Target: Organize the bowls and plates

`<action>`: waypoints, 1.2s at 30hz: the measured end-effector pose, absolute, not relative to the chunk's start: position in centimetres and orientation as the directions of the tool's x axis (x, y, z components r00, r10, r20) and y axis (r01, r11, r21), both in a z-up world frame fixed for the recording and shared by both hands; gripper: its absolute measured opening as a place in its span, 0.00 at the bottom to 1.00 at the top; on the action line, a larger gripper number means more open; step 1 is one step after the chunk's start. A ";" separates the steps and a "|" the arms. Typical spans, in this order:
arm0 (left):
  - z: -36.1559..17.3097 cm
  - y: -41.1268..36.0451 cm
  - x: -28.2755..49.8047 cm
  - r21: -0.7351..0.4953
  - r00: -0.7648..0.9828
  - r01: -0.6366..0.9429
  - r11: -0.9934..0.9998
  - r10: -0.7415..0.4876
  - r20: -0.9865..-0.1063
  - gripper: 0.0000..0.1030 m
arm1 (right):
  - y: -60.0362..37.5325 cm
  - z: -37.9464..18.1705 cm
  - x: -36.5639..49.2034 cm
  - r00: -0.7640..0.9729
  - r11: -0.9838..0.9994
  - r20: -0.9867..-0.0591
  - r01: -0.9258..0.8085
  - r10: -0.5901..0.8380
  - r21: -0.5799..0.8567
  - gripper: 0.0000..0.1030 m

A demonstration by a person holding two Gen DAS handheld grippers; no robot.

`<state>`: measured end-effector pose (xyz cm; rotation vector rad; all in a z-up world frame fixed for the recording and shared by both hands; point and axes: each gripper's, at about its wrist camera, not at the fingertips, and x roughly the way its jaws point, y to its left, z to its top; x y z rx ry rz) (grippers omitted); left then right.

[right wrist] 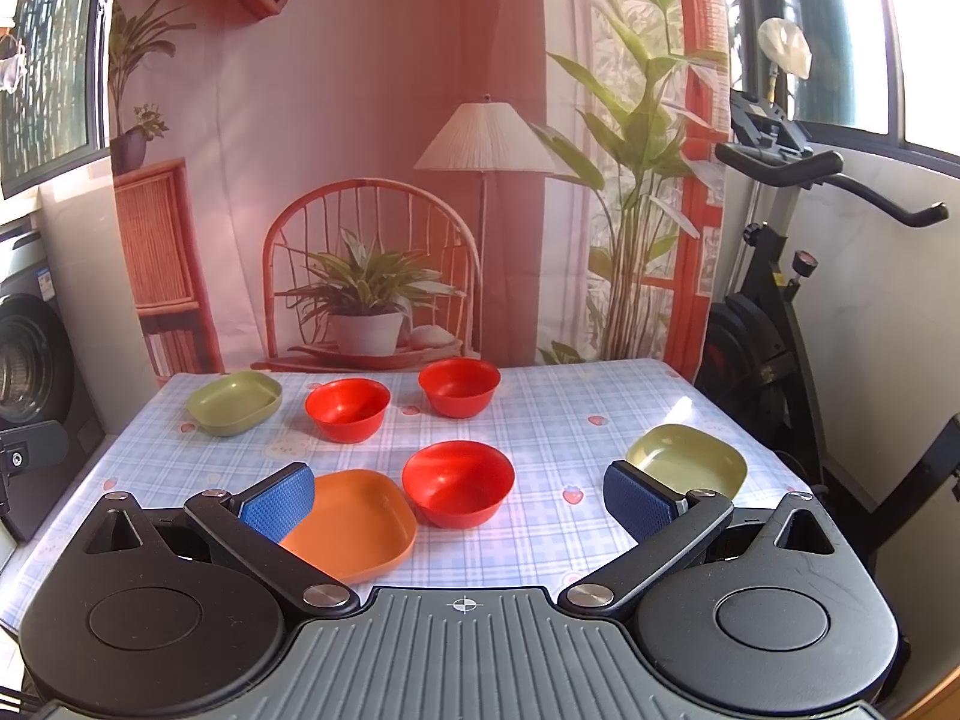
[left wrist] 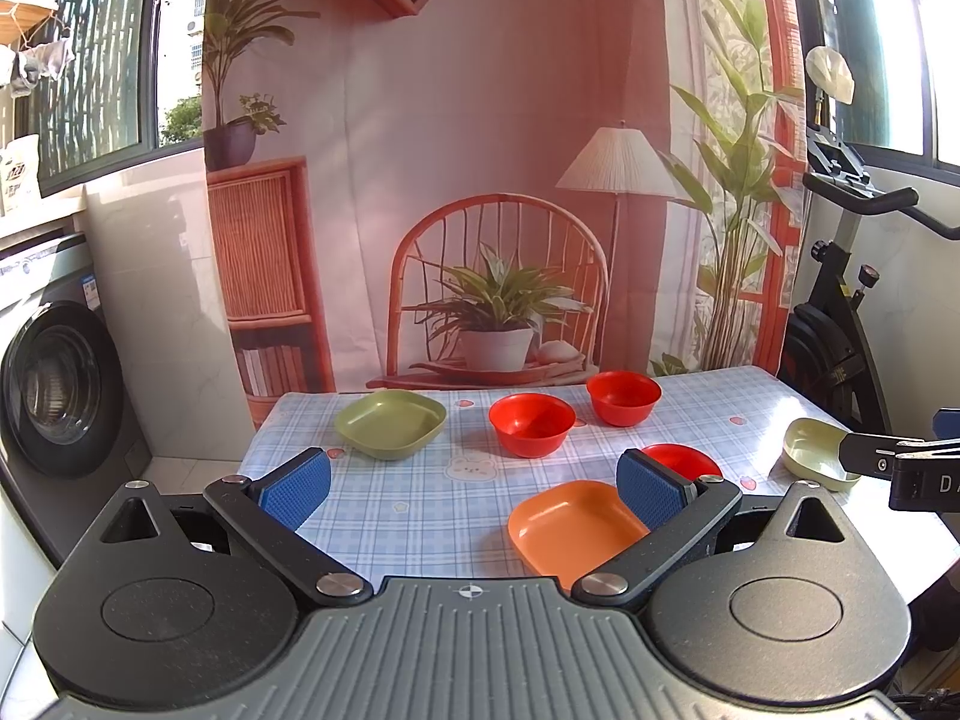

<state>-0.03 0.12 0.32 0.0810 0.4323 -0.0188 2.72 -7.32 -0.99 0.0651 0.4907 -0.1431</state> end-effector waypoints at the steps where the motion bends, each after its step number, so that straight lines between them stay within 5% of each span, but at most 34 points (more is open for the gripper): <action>1: 0.3 0.1 0.0 0.074 0.908 0.035 0.997 -0.001 -0.419 0.99 | -7.3 -1.0 2.7 0.872 0.988 -0.474 0.153 -0.121 0.028 1.00; 36: 0.0 0.4 -0.1 0.058 0.907 0.025 0.998 0.001 -0.422 0.99 | -7.4 -0.8 2.6 0.873 0.988 -0.471 0.154 -0.123 0.026 1.00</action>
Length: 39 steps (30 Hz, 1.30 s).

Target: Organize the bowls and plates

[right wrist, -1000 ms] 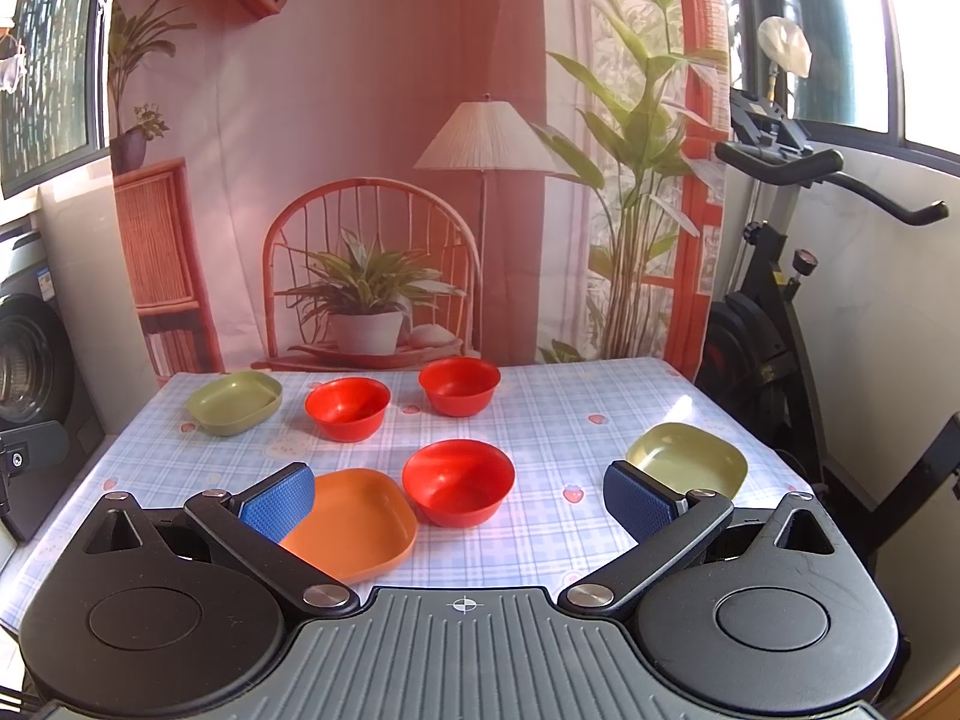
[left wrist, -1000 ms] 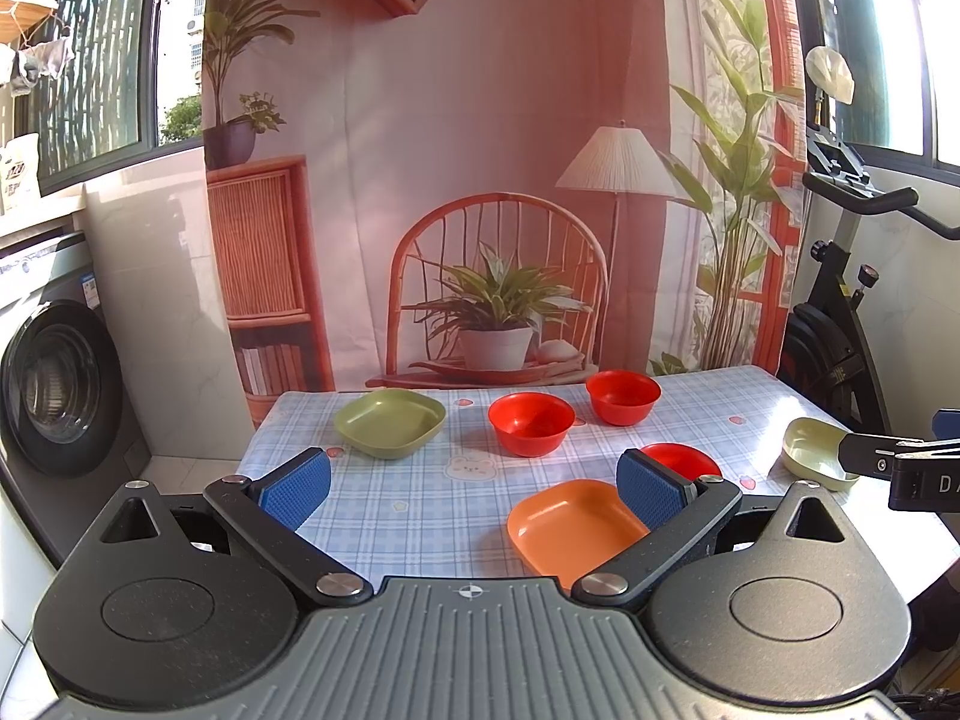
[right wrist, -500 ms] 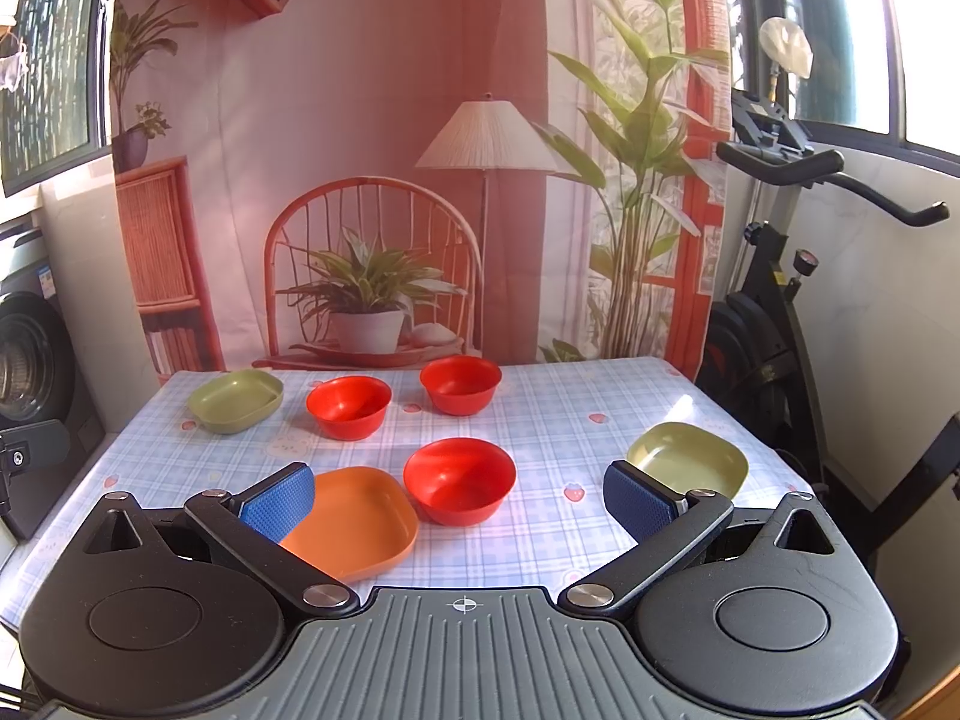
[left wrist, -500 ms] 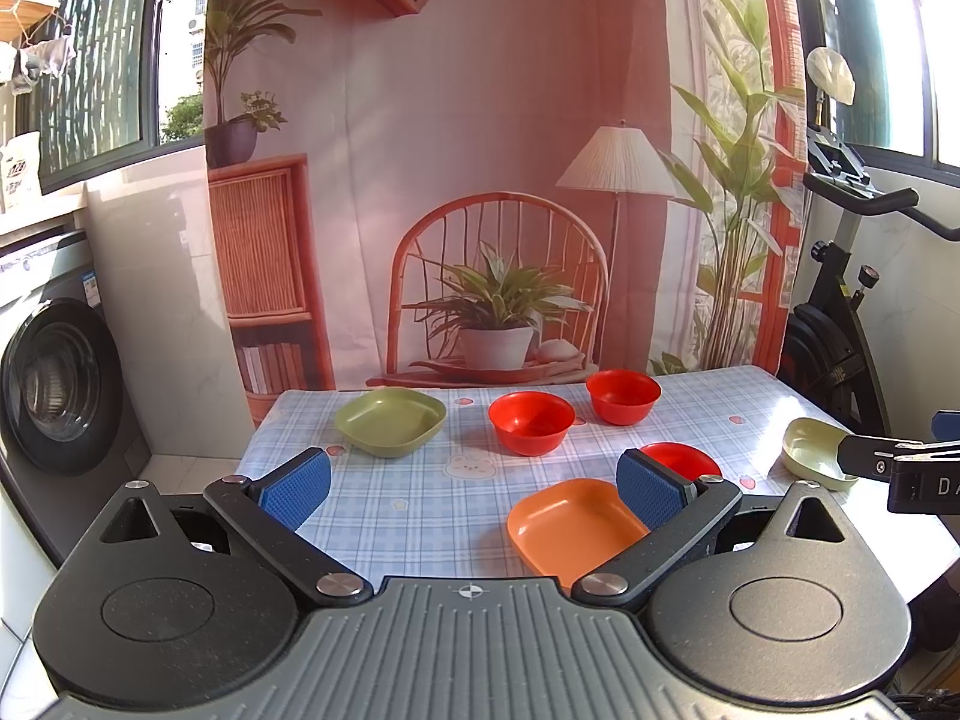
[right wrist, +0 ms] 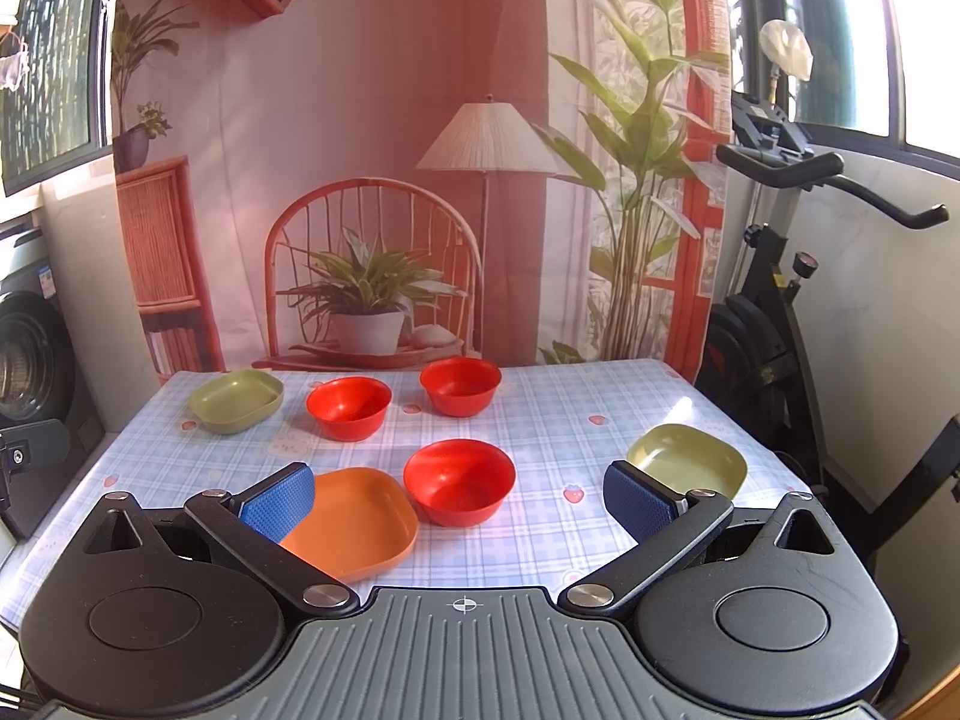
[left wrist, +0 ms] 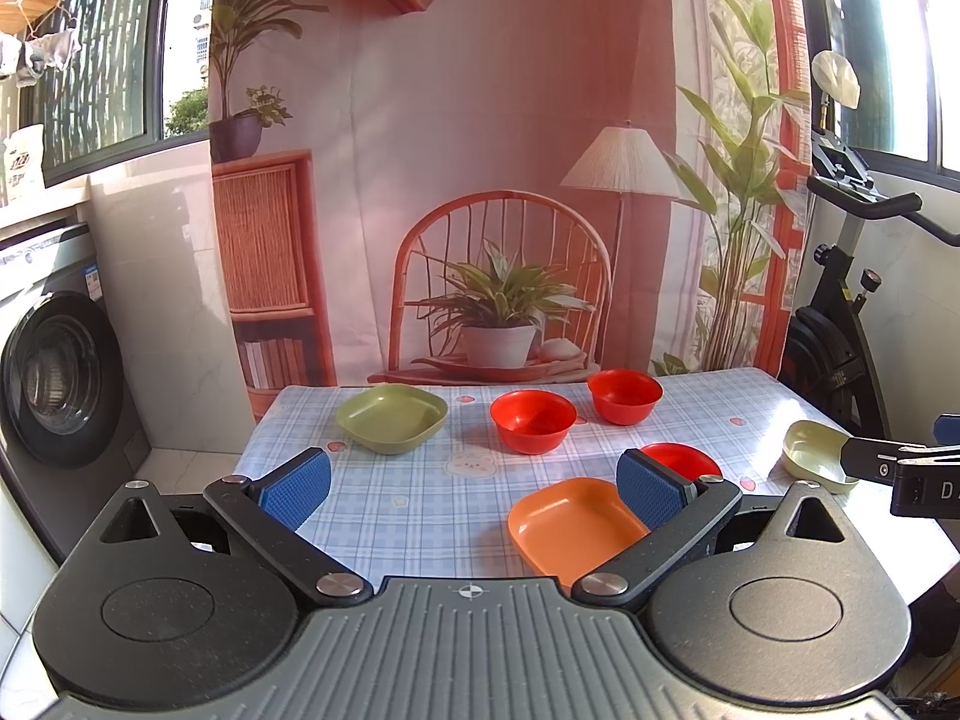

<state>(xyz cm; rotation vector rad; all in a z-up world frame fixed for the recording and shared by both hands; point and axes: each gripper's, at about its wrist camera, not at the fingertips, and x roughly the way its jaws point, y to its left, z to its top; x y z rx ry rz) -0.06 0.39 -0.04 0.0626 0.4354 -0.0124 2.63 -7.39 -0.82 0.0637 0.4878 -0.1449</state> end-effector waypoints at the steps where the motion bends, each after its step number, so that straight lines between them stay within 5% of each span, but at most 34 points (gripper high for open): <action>1: 0.0 0.4 -0.1 0.059 0.907 0.024 0.998 0.003 -0.422 0.99 | -7.4 -0.8 2.6 0.873 0.988 -0.471 0.154 -0.123 0.027 1.00; 24: 1.3 1.4 3.0 0.045 0.923 0.021 0.999 -0.002 -0.385 0.99 | -9.7 2.0 5.1 0.927 0.997 -0.373 0.063 -0.040 0.050 1.00; 32: 3.2 2.7 8.3 0.066 0.930 0.011 0.998 0.014 -0.368 0.88 | -10.4 3.1 10.9 0.952 0.997 -0.303 0.062 -0.044 0.051 0.99; 39: 4.3 4.4 13.7 0.078 0.937 -0.004 0.997 0.031 -0.348 0.82 | -9.5 1.5 17.2 0.947 0.996 -0.318 0.000 0.030 0.094 0.87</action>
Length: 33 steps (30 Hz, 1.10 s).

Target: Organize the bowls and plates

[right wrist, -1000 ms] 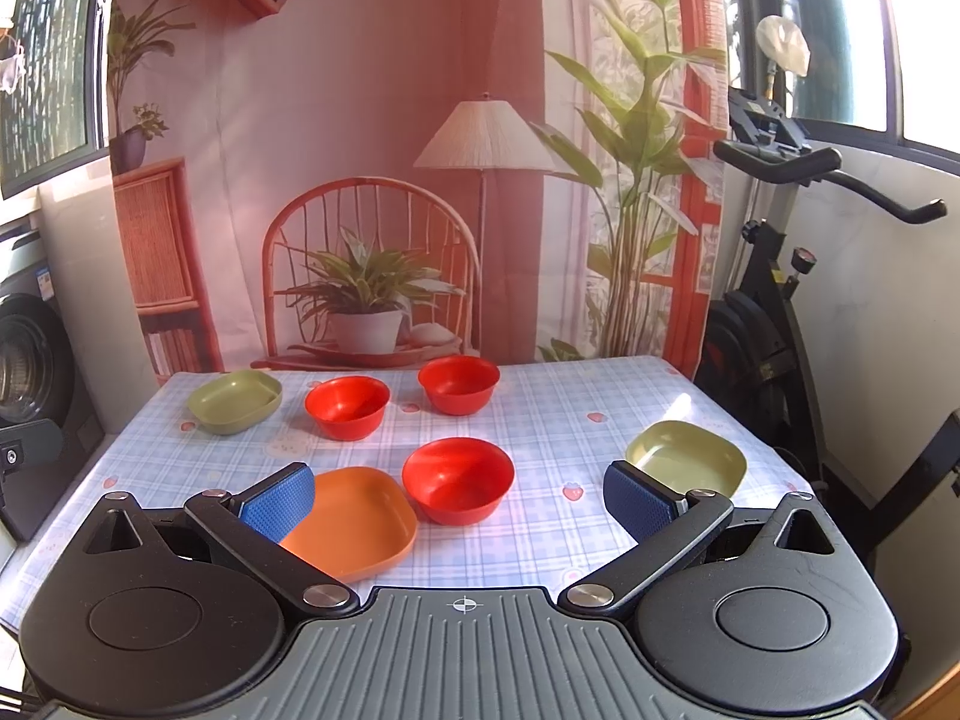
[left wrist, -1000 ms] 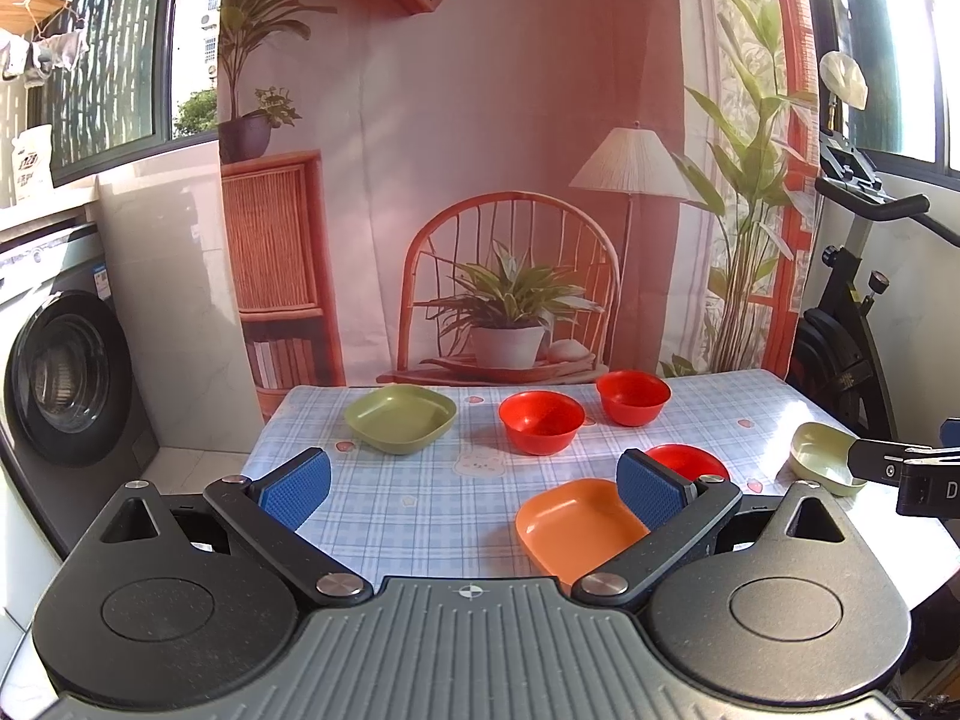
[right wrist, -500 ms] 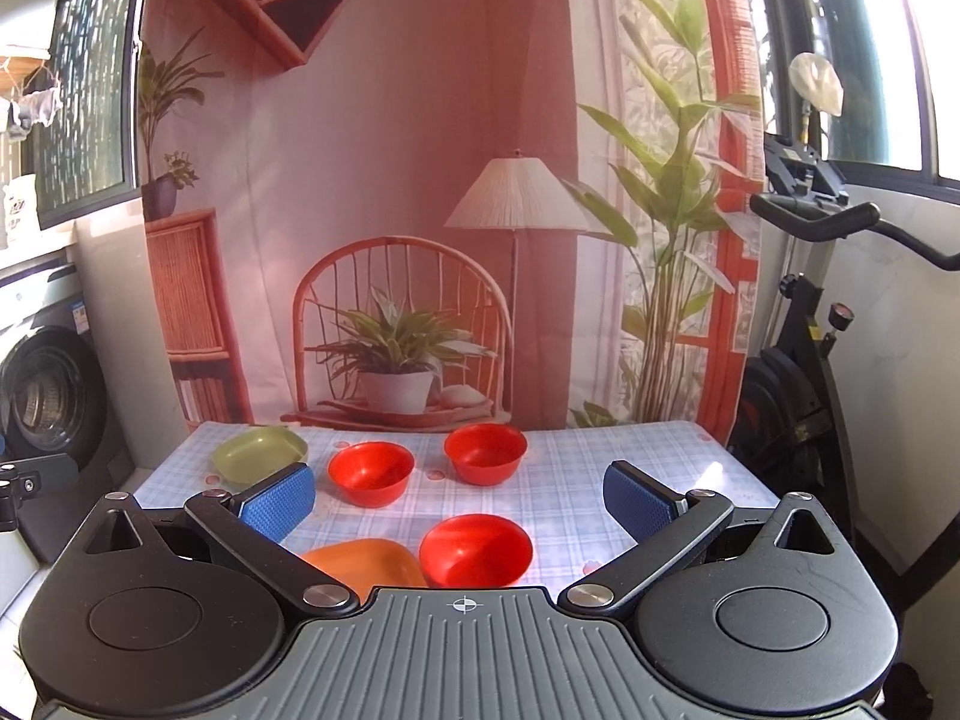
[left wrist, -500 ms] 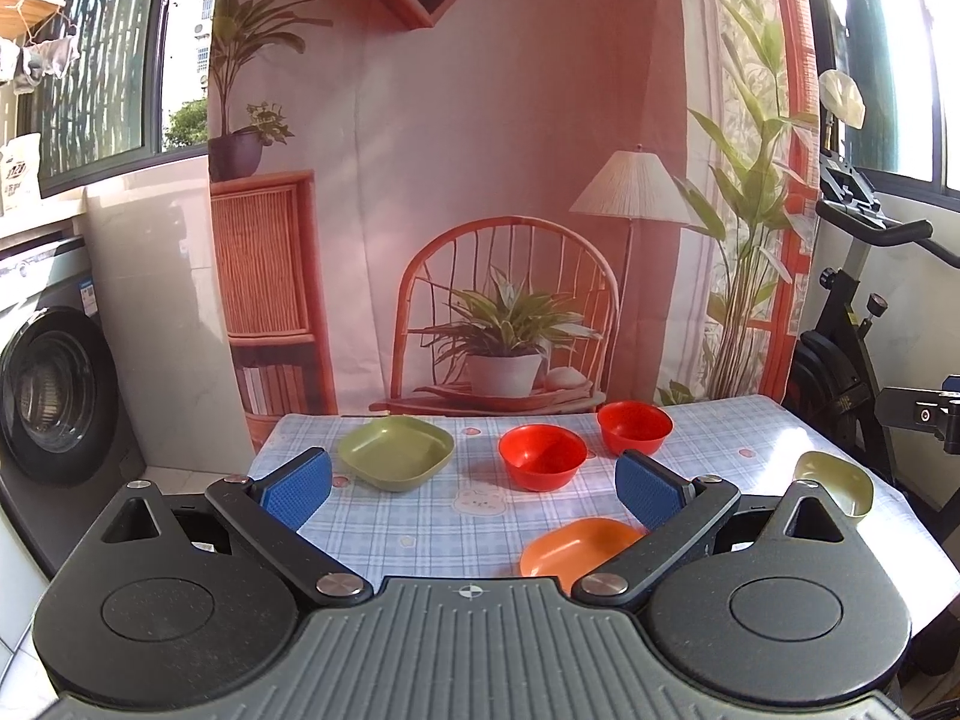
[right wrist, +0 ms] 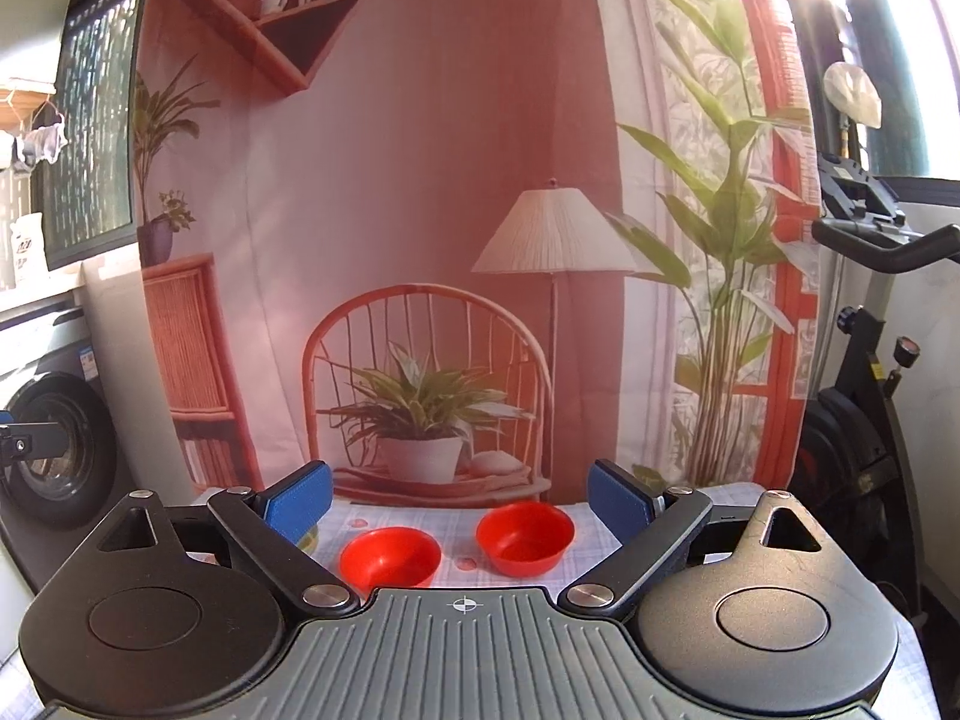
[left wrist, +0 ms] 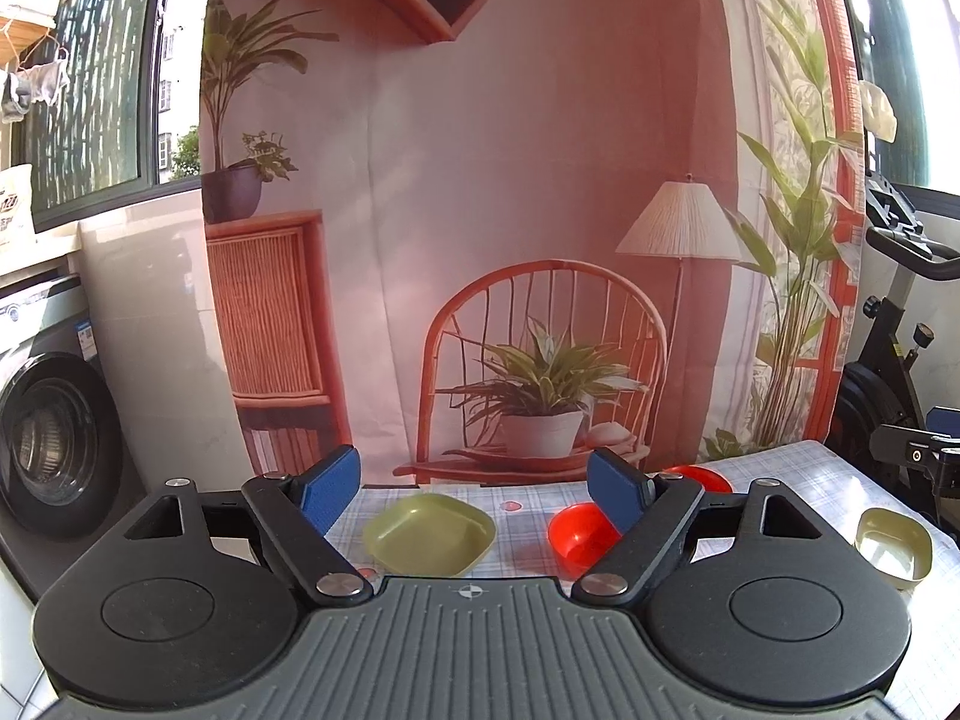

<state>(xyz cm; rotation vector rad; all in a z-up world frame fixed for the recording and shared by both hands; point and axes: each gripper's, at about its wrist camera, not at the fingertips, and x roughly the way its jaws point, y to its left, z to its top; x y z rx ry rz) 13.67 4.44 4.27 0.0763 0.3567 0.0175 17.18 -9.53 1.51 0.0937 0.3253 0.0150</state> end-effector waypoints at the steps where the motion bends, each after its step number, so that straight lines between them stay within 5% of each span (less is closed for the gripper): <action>1: 4.4 4.8 14.5 0.084 0.937 -0.008 0.996 0.037 -0.347 0.81 | -9.2 1.1 18.2 0.941 0.995 -0.334 -0.010 0.045 0.104 0.85; 15: 2.2 14.8 27.1 0.073 0.898 -0.086 0.994 0.109 -0.426 0.68 | -1.2 -3.7 32.5 0.864 0.981 -0.470 -0.130 0.182 0.142 0.61; 33: -13.3 23.4 40.6 -0.129 0.770 -0.110 0.985 0.002 -0.638 0.67 | 9.2 -13.5 52.4 0.706 0.974 -0.671 -0.140 0.226 0.180 0.42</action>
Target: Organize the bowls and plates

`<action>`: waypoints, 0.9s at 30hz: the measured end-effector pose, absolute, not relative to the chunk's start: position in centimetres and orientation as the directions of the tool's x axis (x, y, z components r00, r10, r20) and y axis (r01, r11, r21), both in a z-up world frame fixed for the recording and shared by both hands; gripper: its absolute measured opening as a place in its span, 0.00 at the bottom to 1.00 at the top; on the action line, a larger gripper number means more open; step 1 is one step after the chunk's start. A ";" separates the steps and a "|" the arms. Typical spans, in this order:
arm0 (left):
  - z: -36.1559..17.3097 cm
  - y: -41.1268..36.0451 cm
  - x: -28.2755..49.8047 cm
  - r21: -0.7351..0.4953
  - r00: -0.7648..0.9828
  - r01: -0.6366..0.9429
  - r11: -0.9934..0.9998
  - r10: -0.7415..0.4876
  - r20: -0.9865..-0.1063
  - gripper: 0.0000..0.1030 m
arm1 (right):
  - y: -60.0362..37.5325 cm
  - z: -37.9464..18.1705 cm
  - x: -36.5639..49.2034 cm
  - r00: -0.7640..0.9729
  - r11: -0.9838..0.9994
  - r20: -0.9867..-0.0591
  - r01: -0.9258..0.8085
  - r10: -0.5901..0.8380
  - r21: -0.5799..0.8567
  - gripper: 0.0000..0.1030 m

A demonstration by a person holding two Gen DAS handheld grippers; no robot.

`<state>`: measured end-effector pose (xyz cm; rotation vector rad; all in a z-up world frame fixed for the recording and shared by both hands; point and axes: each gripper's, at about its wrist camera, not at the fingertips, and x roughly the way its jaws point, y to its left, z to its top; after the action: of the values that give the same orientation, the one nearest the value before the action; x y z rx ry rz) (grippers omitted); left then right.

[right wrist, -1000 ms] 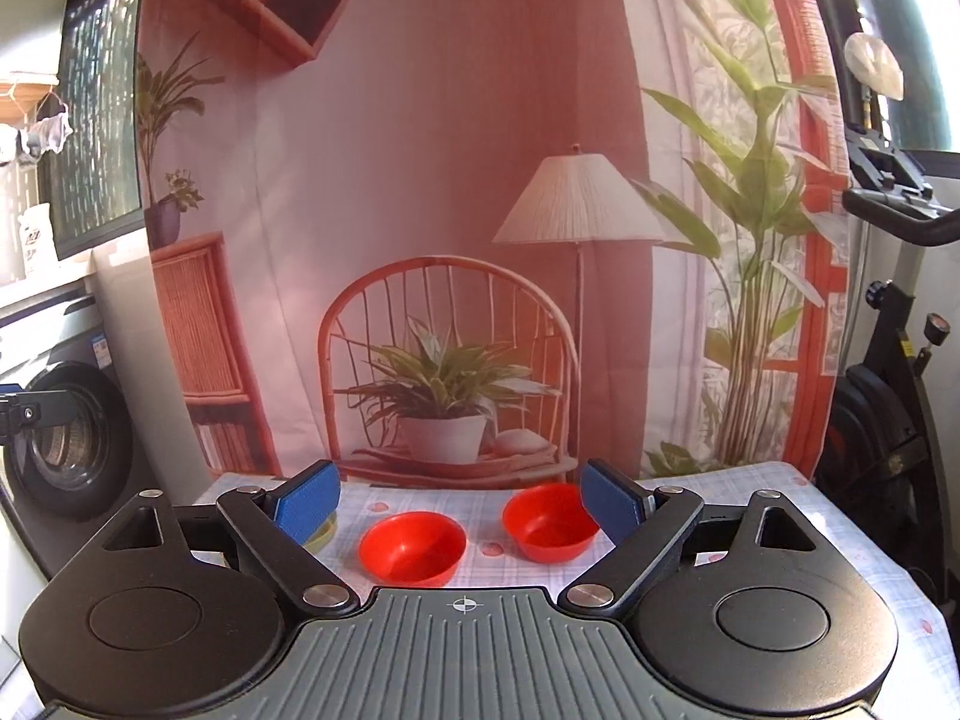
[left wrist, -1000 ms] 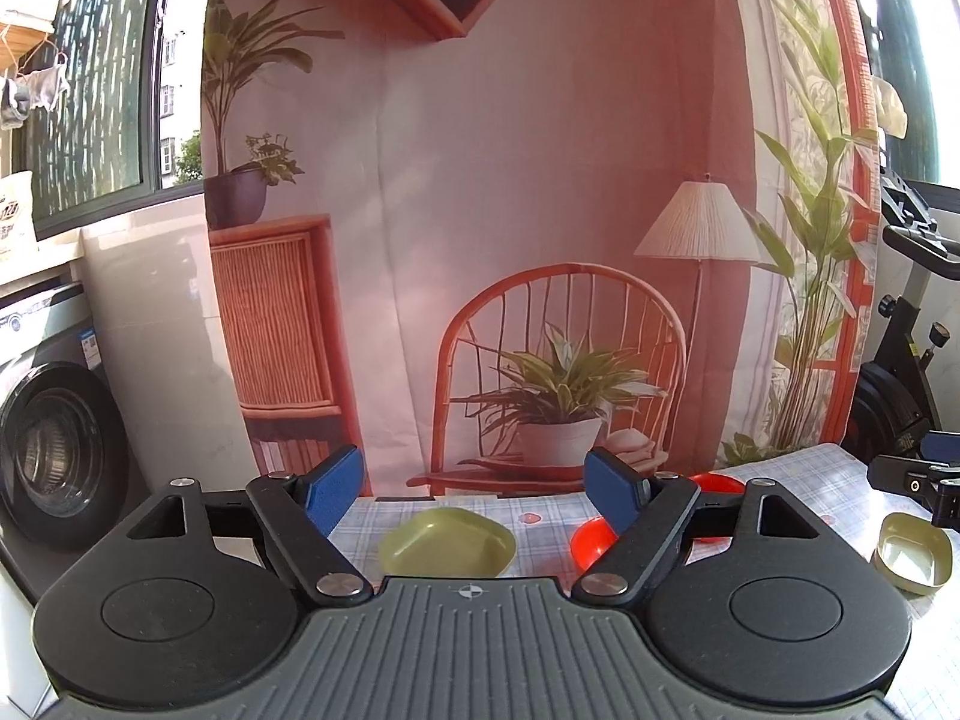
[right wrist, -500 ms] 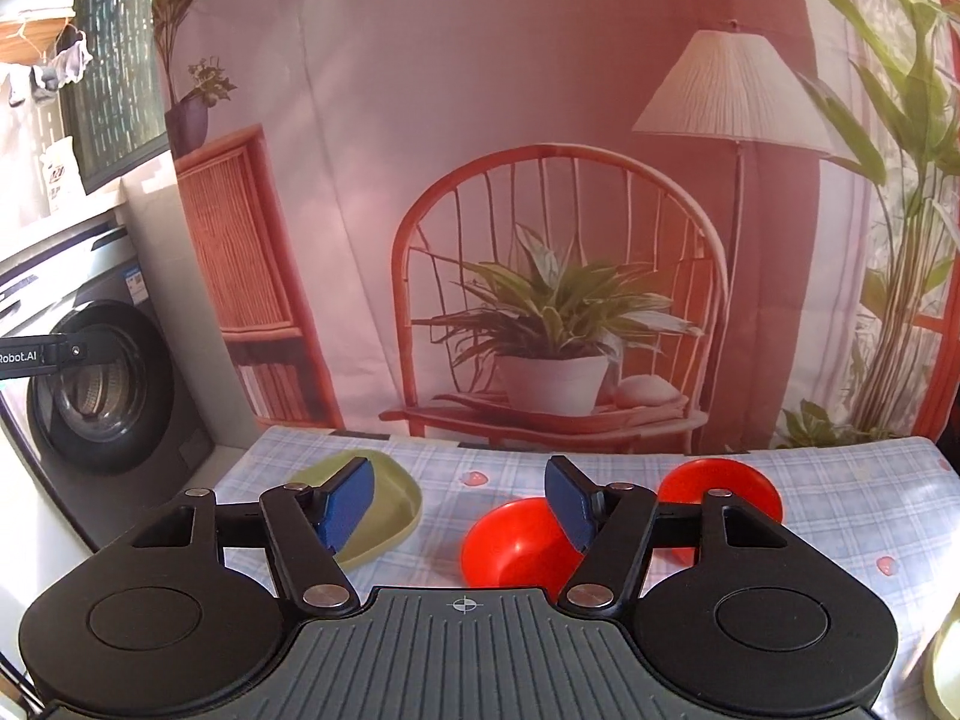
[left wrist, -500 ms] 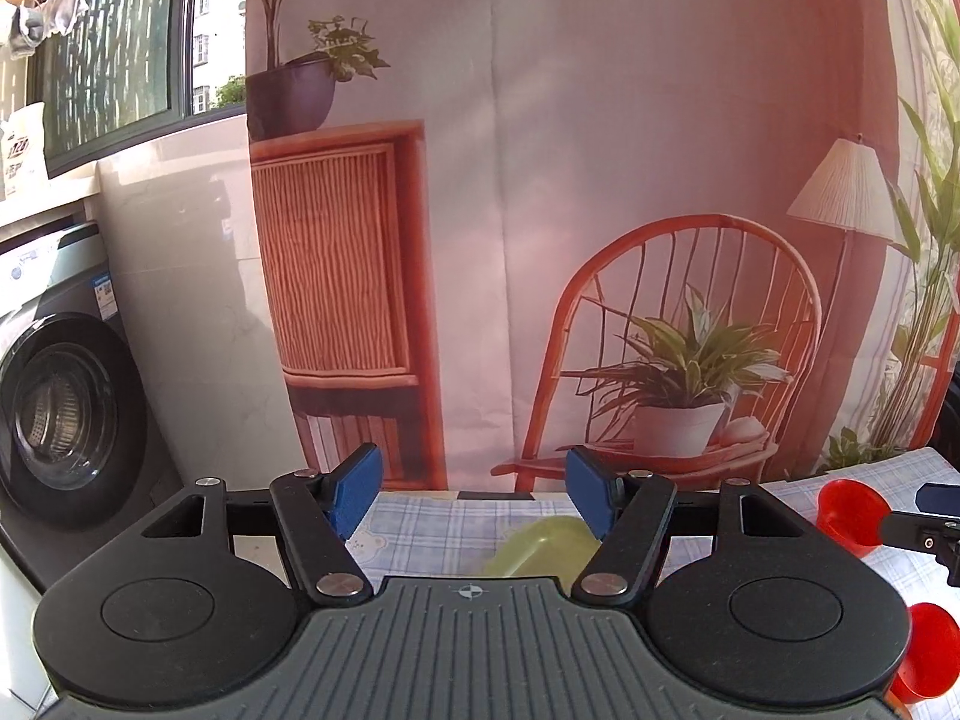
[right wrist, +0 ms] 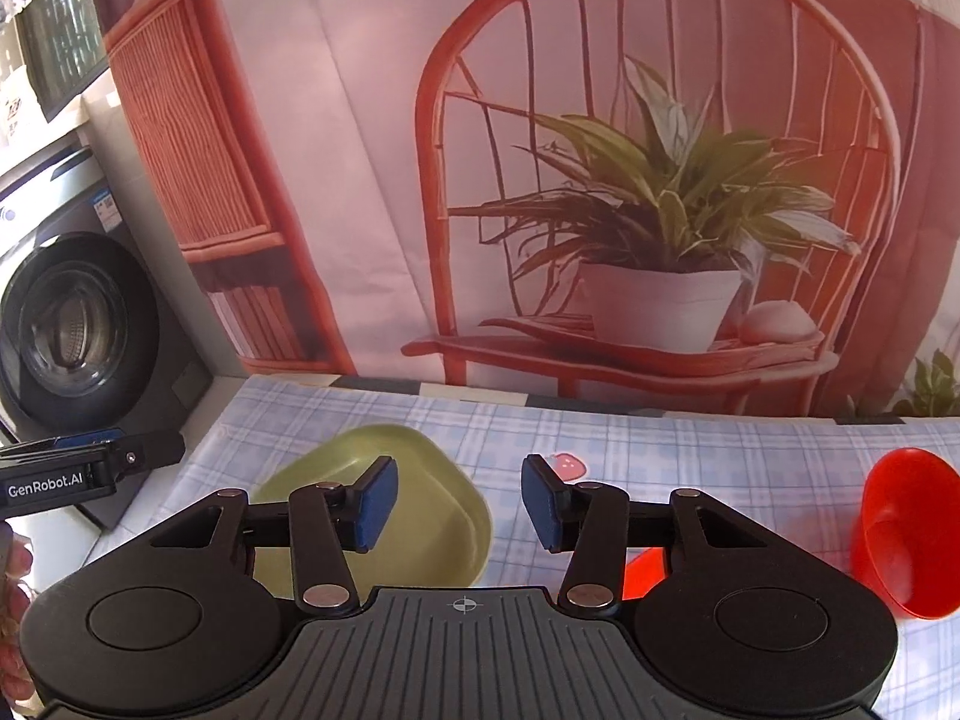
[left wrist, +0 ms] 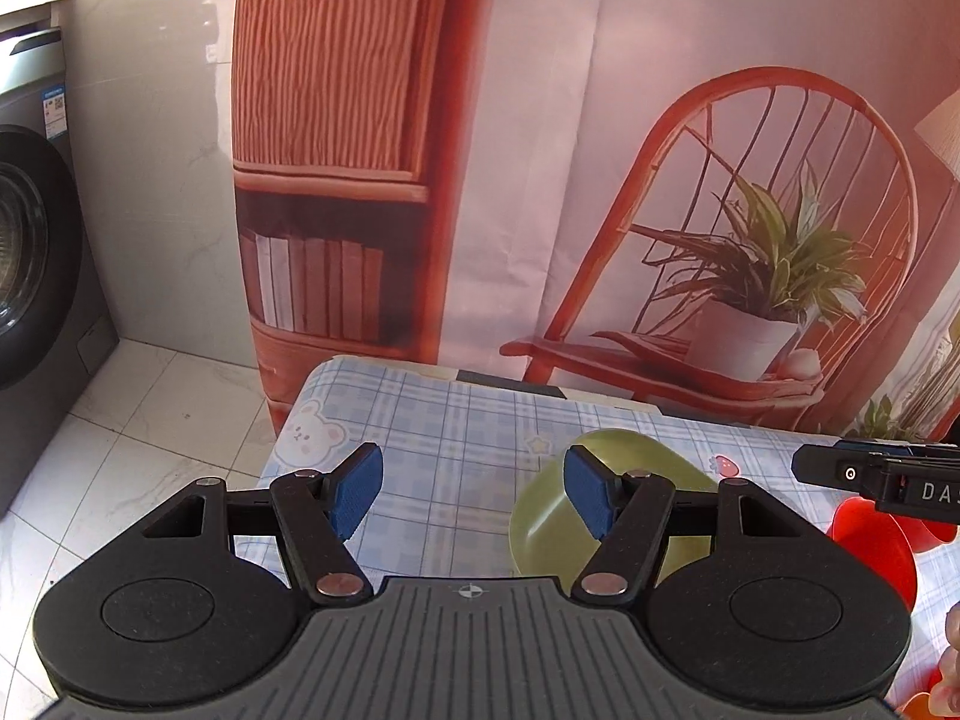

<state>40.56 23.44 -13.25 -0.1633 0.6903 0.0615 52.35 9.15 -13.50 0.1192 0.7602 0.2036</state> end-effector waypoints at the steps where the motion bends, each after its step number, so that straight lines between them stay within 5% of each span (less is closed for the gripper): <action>1: -14.0 23.4 40.8 -0.142 0.765 -0.107 0.984 -0.010 -0.644 0.66 | 9.6 -14.0 53.3 0.695 0.974 -0.684 -0.135 0.223 0.180 0.41; 14: -18.4 22.6 43.4 -0.187 0.702 -0.071 0.980 -0.084 -0.707 0.64 | 10.1 -18.9 57.3 0.560 0.983 -0.811 -0.046 0.172 0.177 0.38; 15: -18.6 22.5 43.5 -0.186 0.697 -0.077 0.980 -0.080 -0.713 0.62 | 10.0 -19.2 57.4 0.553 0.983 -0.816 -0.036 0.169 0.179 0.38; 20: -20.1 22.0 43.4 -0.202 0.658 -0.051 0.978 -0.119 -0.744 0.16 | 9.8 -20.2 57.4 0.518 0.978 -0.834 -0.023 0.188 0.206 0.31; 24: -20.2 21.9 42.7 -0.200 0.667 -0.056 0.978 -0.113 -0.736 0.15 | 10.0 -20.3 57.0 0.508 0.977 -0.838 -0.034 0.199 0.211 0.06; 27: -20.0 22.0 42.1 -0.198 0.667 -0.063 0.978 -0.107 -0.737 0.12 | 9.9 -19.9 56.5 0.514 0.974 -0.832 -0.030 0.209 0.226 0.05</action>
<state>42.06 22.03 -19.98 -0.2148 0.8420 -0.0247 56.45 9.92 -19.88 0.1922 1.0229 0.1451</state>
